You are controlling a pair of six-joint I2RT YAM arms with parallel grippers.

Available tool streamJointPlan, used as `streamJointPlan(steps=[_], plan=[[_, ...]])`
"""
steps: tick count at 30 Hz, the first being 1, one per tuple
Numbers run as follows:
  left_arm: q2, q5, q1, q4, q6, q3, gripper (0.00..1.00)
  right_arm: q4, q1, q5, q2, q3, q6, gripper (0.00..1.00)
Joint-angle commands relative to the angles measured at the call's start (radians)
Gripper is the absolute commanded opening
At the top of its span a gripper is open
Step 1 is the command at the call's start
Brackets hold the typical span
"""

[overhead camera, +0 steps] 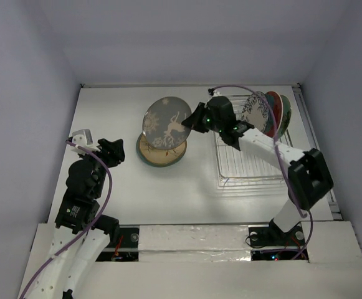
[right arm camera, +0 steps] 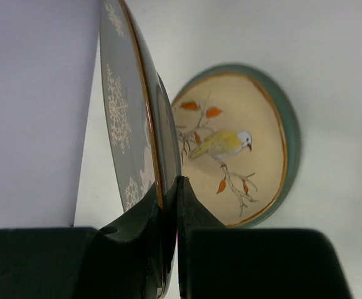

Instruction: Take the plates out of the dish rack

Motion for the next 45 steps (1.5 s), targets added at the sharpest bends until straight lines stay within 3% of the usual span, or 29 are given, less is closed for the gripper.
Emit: streamJointPlan(steps=[1,11,22,24,28,31,36,45], plan=[[0.001,0.003,-0.005,0.030,-0.003,-0.007,0.47,0.362,0.021,-0.071,0.003,0.022,0.177,0.00],[0.002,0.003,-0.005,0.031,-0.003,-0.007,0.47,0.521,0.061,-0.071,0.181,-0.083,0.277,0.00],[-0.003,0.003,-0.005,0.033,-0.001,-0.007,0.47,0.543,0.061,-0.084,0.262,-0.126,0.300,0.01],[-0.006,0.003,-0.005,0.031,-0.001,-0.007,0.47,0.543,0.061,-0.091,0.271,-0.142,0.301,0.06],[-0.006,0.003,-0.005,0.031,-0.001,-0.007,0.47,0.494,0.061,-0.089,0.275,-0.163,0.286,0.28],[-0.009,0.003,-0.005,0.031,0.000,-0.007,0.47,0.417,0.061,-0.091,0.273,-0.166,0.240,0.51],[-0.016,0.003,-0.005,0.034,0.000,-0.008,0.47,0.250,0.070,-0.019,0.233,-0.145,0.109,0.67],[-0.038,0.003,-0.005,0.034,-0.001,-0.008,0.47,-0.251,0.070,0.147,0.227,0.060,-0.142,0.88]])
